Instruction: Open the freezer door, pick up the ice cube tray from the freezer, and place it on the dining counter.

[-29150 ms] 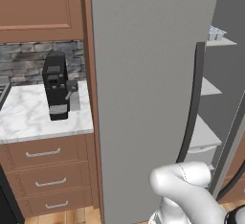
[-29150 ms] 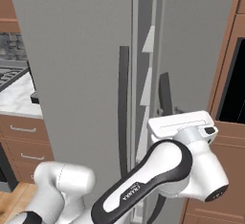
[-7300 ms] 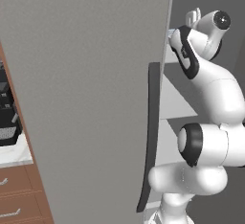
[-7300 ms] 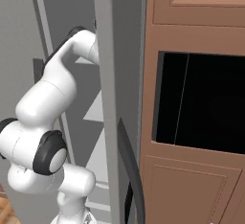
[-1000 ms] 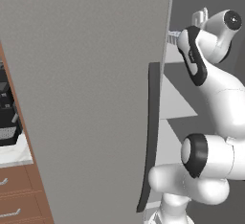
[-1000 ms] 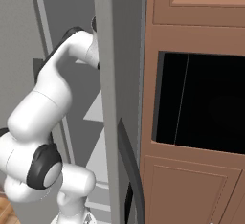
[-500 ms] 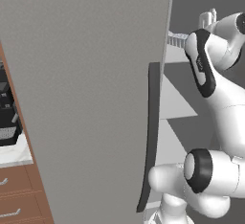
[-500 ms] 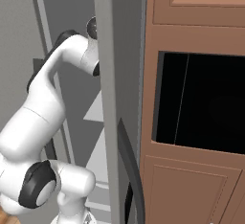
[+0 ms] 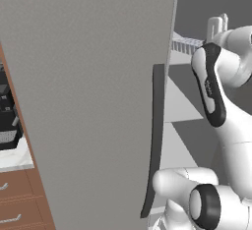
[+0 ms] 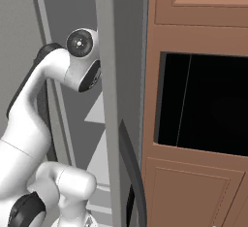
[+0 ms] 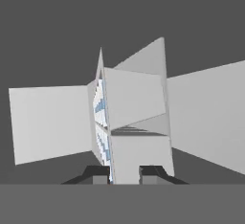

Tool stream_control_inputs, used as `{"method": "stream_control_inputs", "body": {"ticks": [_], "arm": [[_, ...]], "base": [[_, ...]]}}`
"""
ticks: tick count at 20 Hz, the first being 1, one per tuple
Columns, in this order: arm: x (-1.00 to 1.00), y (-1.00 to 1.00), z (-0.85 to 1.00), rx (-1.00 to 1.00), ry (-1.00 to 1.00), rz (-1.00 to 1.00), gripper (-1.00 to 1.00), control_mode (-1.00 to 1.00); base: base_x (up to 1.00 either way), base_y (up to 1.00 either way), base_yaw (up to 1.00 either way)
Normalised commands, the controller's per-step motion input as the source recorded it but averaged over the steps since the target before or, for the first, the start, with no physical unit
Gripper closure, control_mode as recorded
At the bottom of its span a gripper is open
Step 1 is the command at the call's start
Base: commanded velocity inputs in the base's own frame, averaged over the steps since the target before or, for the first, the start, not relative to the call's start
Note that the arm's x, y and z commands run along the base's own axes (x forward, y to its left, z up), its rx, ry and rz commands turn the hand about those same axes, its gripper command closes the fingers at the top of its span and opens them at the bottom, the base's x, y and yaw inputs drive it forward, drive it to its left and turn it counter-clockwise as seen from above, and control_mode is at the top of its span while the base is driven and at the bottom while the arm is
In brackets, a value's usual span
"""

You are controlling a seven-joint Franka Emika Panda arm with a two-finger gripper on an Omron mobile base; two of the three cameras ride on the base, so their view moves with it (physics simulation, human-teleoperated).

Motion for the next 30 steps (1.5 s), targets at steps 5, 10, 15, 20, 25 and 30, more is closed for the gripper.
{"method": "stream_control_inputs", "body": {"ticks": [5,10,15,20,25,30], "arm": [[-0.24,0.36,0.06,0.00,-0.02,0.00,1.00,-1.00],[-0.40,0.04,0.03,0.00,0.00,0.00,1.00,-1.00],[-0.59,0.00,0.10,0.00,0.00,0.00,1.00,-1.00],[-0.74,0.00,0.20,0.00,-0.02,0.00,1.00,-1.00],[-0.68,0.00,0.27,0.00,-0.01,0.00,1.00,-1.00],[-0.72,0.00,0.18,0.00,0.00,0.00,1.00,-1.00]], "base": [[0.00,0.00,0.00],[0.00,0.00,0.00],[0.00,0.00,0.00],[0.00,0.00,0.00],[0.00,0.00,0.00],[0.00,0.00,0.00]]}}
